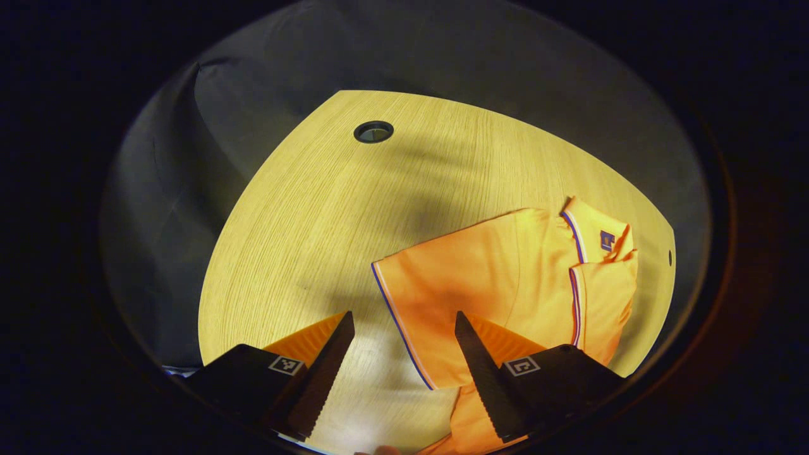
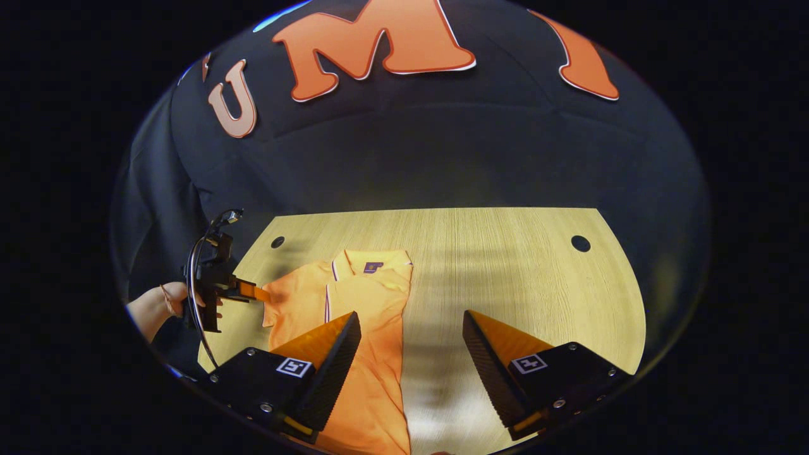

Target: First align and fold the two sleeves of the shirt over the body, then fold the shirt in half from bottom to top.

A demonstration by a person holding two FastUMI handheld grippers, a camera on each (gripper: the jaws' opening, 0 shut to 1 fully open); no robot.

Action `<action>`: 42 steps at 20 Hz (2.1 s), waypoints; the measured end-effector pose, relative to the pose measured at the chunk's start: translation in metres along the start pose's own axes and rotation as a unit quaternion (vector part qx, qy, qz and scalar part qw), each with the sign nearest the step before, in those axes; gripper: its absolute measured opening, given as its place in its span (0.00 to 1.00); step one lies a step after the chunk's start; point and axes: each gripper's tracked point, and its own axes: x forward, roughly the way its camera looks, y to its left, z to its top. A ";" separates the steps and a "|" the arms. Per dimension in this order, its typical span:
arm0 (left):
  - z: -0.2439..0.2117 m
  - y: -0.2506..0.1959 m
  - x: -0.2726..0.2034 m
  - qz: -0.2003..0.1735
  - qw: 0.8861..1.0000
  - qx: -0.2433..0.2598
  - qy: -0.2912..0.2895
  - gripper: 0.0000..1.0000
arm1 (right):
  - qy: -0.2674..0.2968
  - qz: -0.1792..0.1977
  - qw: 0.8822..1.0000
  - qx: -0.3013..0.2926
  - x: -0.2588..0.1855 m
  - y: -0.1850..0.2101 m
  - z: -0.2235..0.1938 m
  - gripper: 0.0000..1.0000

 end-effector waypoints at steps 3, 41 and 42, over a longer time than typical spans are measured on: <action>-0.001 0.003 0.006 0.017 1.000 0.000 0.005 0.99 | 0.003 0.001 1.000 0.004 0.001 -0.008 -0.002 0.99; 0.001 -0.205 -0.087 -0.060 0.978 0.185 -0.071 0.02 | -0.076 -0.038 0.996 0.011 -0.062 -0.053 -0.002 0.99; -0.004 -0.216 -0.087 -0.066 0.977 0.191 -0.068 0.02 | -0.076 -0.041 0.996 0.016 -0.064 -0.058 -0.005 0.99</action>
